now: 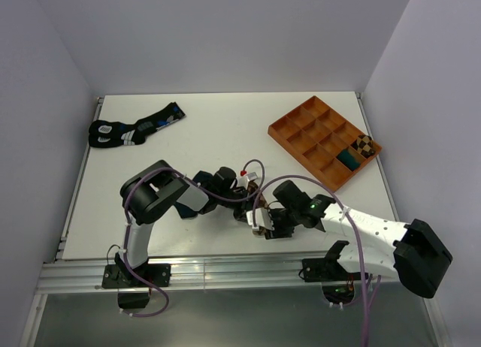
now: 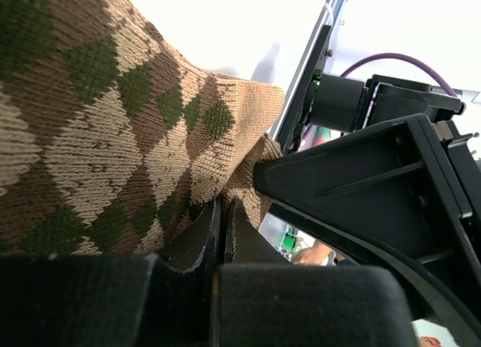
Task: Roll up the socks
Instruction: Roll the sock at the center of the board.
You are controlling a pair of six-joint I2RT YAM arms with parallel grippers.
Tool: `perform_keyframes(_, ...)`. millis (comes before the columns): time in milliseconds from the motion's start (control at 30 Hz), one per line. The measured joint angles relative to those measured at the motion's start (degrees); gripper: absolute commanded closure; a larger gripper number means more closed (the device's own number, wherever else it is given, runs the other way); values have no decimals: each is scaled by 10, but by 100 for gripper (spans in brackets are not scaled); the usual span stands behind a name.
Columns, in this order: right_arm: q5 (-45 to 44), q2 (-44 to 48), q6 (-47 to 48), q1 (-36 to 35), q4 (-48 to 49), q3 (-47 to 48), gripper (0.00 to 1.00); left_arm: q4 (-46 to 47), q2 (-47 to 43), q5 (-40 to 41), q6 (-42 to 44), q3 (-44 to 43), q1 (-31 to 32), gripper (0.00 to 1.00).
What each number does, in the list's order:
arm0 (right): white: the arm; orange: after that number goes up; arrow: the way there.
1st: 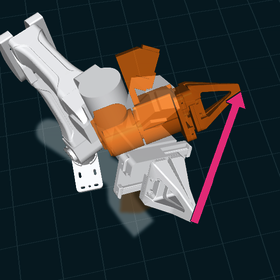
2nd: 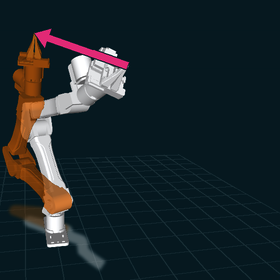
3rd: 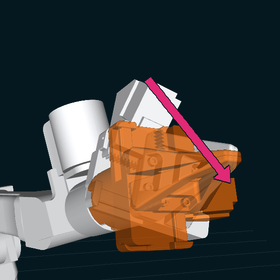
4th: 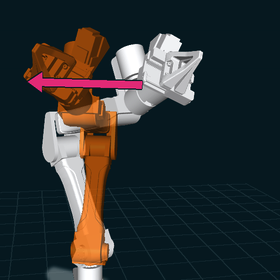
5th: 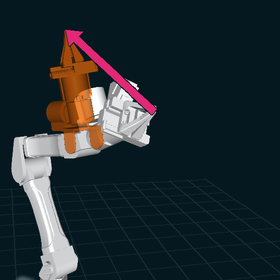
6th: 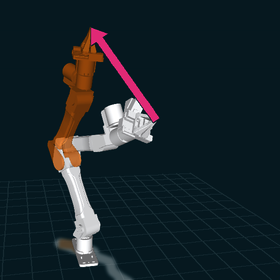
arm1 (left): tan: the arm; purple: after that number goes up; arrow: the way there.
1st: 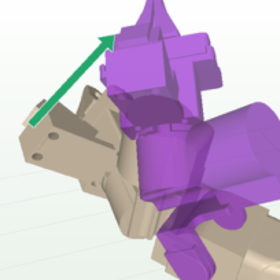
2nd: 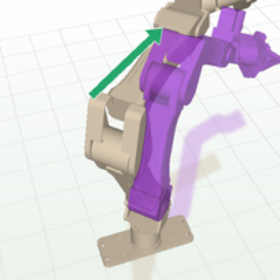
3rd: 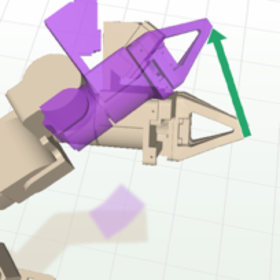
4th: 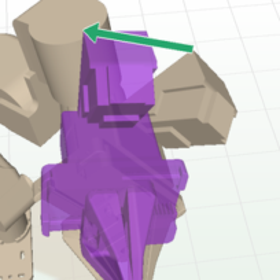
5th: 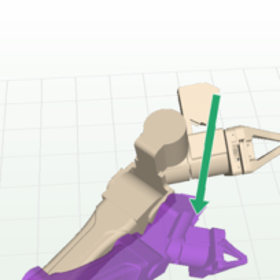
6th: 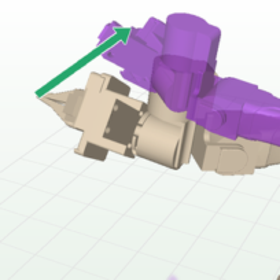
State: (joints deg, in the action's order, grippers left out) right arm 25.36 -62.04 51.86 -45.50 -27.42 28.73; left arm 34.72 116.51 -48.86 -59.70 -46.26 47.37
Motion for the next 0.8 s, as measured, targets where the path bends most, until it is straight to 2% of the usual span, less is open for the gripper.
perform_keyframes(67,-11,-14,-2,-4,15,0,51,0,0,-1,0,0,-1,100)
perform_keyframes(167,-21,-31,-5,-7,31,0,68,0,0,-3,0,0,-2,98)
perform_keyframes(200,-22,-39,-5,-8,35,2,73,0,0,-3,0,0,-2,96)
perform_keyframes(267,-22,-54,-9,-8,34,10,77,-1,-4,-1,0,3,-3,87)
perform_keyframes(333,-20,-70,-12,-8,32,21,79,-3,-16,13,0,14,-5,80)
perform_keyframes(433,-15,-91,-15,-8,35,36,80,-11,-54,56,0,42,-8,75)
perform_keyframes(633,-13,-109,-24,-9,38,49,80,-21,-151,158,1,98,-21,74)
perform_keyframes(800,-14,-110,-32,-9,35,51,80,-44,-211,257,6,107,-28,76)
